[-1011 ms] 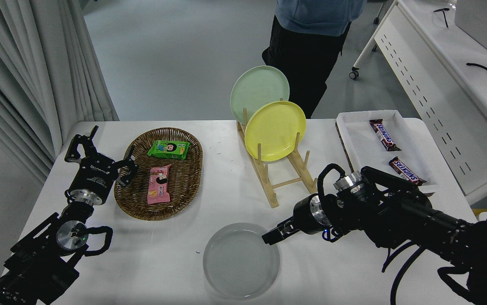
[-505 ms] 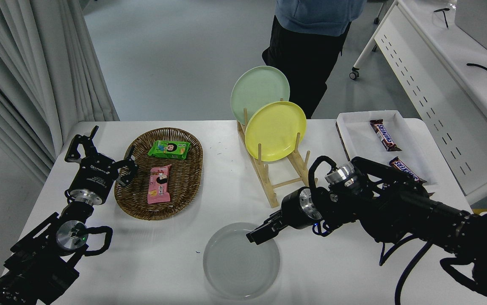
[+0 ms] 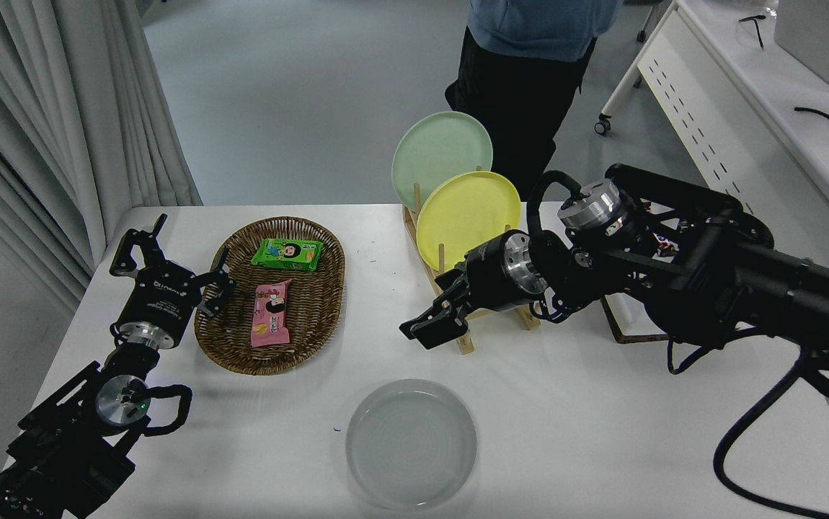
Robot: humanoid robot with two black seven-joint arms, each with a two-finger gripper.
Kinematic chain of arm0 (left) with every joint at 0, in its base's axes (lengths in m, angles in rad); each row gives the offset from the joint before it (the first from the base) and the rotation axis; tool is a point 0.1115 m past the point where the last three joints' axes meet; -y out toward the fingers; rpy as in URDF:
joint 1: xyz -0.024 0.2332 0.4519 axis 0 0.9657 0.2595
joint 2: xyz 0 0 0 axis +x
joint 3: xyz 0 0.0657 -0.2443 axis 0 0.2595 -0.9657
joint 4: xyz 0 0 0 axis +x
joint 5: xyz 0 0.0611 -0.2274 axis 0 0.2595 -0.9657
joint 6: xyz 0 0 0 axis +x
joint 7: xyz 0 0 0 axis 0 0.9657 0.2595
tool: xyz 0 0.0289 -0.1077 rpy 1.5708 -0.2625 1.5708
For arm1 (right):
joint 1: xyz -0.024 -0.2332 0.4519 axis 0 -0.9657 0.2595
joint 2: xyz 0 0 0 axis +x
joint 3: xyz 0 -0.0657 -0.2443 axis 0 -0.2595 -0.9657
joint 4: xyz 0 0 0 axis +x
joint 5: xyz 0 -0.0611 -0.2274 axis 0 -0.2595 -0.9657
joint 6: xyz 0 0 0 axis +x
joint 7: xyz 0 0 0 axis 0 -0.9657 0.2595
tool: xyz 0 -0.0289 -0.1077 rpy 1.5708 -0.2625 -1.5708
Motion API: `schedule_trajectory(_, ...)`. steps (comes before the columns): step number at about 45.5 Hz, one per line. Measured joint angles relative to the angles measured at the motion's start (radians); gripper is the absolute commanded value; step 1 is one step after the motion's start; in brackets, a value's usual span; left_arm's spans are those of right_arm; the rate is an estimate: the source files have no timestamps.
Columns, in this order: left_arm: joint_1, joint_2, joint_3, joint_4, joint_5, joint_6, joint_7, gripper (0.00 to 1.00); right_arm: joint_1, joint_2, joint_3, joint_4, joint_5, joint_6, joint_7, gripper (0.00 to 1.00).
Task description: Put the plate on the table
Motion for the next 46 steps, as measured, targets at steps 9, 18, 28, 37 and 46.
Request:
schedule_trajectory(9, 0.000, 0.000, 0.000, 0.000, 0.000, 0.000, 0.000, 1.00, 0.049, -0.054, 0.029, 0.025, -0.068, 0.116, 0.001, 0.99)
schedule_trajectory(18, 0.000, 0.000, 0.000, 0.000, 0.000, 0.000, 0.000, 1.00, 0.074, -0.100, 0.069, 0.033, -0.199, 0.333, 0.003, 0.99)
schedule_trajectory(28, 0.000, 0.000, 0.000, 0.000, 0.000, 0.000, 0.000, 1.00, 0.101, -0.134, 0.147, 0.020, -0.465, 0.491, 0.021, 0.99)
schedule_trajectory(37, 0.000, 0.000, 0.000, 0.000, 0.000, 0.000, 0.000, 1.00, 0.088, -0.140, 0.252, -0.030, -0.639, 0.565, 0.075, 0.99)
schedule_trajectory(46, 0.000, 0.000, 0.000, 0.000, 0.000, 0.000, 0.000, 1.00, 0.057, -0.137, 0.325, -0.082, -0.741, 0.650, 0.299, 0.99)
